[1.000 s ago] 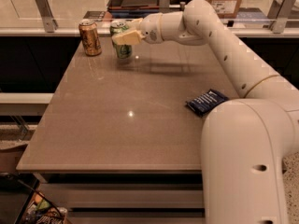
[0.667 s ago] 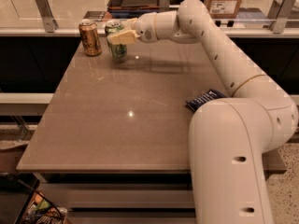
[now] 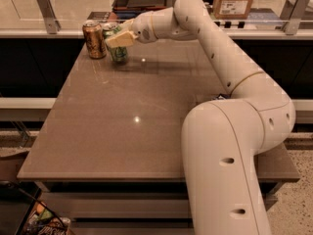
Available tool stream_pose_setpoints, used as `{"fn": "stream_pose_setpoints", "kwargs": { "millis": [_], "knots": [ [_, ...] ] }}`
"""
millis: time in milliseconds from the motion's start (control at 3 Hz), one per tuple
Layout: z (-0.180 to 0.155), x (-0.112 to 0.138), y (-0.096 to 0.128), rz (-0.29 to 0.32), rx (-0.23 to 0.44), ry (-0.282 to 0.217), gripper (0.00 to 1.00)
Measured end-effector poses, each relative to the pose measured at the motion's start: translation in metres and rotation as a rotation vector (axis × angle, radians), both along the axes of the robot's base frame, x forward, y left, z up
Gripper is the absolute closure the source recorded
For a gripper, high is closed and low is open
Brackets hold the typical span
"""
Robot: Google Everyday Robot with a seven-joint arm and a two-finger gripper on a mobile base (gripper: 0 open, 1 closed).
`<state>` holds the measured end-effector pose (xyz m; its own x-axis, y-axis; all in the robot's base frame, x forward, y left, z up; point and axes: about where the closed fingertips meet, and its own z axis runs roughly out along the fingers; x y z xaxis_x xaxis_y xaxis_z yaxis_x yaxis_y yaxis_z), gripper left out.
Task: Move green can near orange can
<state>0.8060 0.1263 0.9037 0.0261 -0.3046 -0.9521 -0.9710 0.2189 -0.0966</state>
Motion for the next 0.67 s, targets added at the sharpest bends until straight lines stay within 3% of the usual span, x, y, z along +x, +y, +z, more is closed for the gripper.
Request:
{"fn": "stream_pose_setpoints", "kwargs": {
  "millis": [667],
  "knots": [
    [-0.0025,0.0026,-0.0043,-0.009,0.034,0.014,1.0]
  ]
}}
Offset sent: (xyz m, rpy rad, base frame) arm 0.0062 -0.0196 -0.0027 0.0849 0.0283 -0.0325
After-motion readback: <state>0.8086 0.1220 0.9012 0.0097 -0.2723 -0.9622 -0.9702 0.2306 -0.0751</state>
